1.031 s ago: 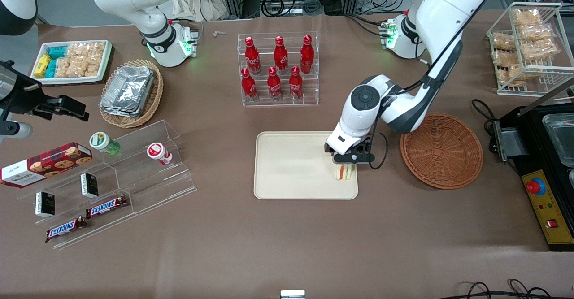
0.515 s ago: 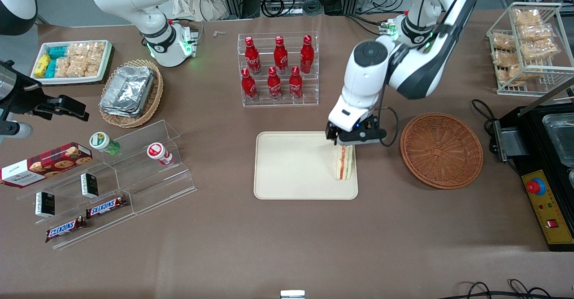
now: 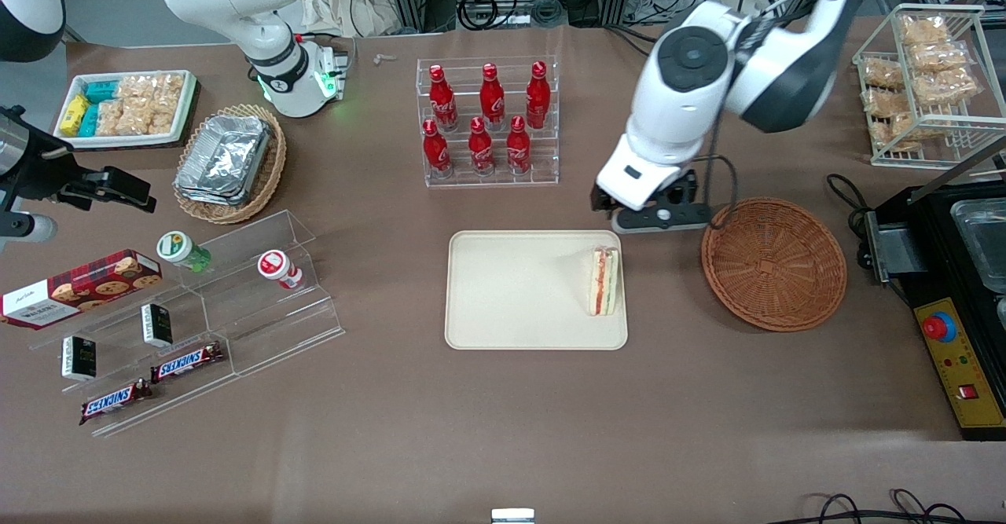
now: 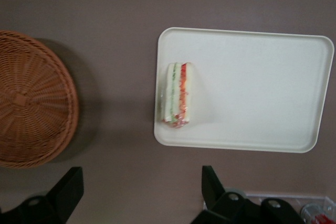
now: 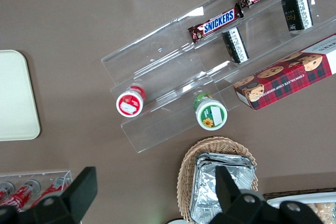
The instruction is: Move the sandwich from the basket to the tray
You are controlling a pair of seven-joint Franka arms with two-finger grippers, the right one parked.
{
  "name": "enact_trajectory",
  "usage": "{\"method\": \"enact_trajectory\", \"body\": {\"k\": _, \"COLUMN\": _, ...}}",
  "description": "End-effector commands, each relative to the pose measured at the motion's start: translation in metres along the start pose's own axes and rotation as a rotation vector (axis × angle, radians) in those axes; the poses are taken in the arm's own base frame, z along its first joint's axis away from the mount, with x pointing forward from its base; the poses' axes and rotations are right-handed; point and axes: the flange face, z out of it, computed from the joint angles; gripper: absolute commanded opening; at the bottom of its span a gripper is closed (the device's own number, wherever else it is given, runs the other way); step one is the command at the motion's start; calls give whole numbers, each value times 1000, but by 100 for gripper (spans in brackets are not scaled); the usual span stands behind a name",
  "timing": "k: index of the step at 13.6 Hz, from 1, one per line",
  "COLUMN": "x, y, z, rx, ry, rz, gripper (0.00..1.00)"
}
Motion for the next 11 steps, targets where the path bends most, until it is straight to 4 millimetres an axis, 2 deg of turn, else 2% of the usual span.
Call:
{"method": "enact_trajectory", "body": {"k": 1, "x": 15, "y": -48, "z": -42, "rx": -45, "ry": -56, "rz": 49, "gripper": 100}}
{"method": "enact_trajectory", "body": {"k": 3, "x": 15, "y": -96, "z": -70, "rx": -88, "ry": -64, "rz": 75, "gripper": 100}}
{"method": "enact_trajectory", "body": {"k": 4, "x": 15, "y": -122, "z": -81, "rx": -99, "ry": -71, "rz": 78, "gripper": 100}}
{"method": "enact_trajectory", "body": {"k": 7, "x": 3, "y": -181, "z": -105, "rx": -88, "ry": -58, "rz": 46, "gripper": 100}}
{"method": "enact_trajectory", "body": {"k": 8, "x": -4, "y": -193, "z": -113, "rx": -84, "ry": -44, "rz": 31, "gripper": 100}}
{"method": "enact_trajectory", "body": {"k": 10, "x": -21, "y": -213, "z": -116, "rx": -75, "ry": -38, "rz": 2, "gripper": 100}}
{"method": "enact_trajectory", "body": {"k": 11, "x": -23, "y": -218, "z": -118, "rx": -72, "ry": -34, "rz": -6, "gripper": 100}}
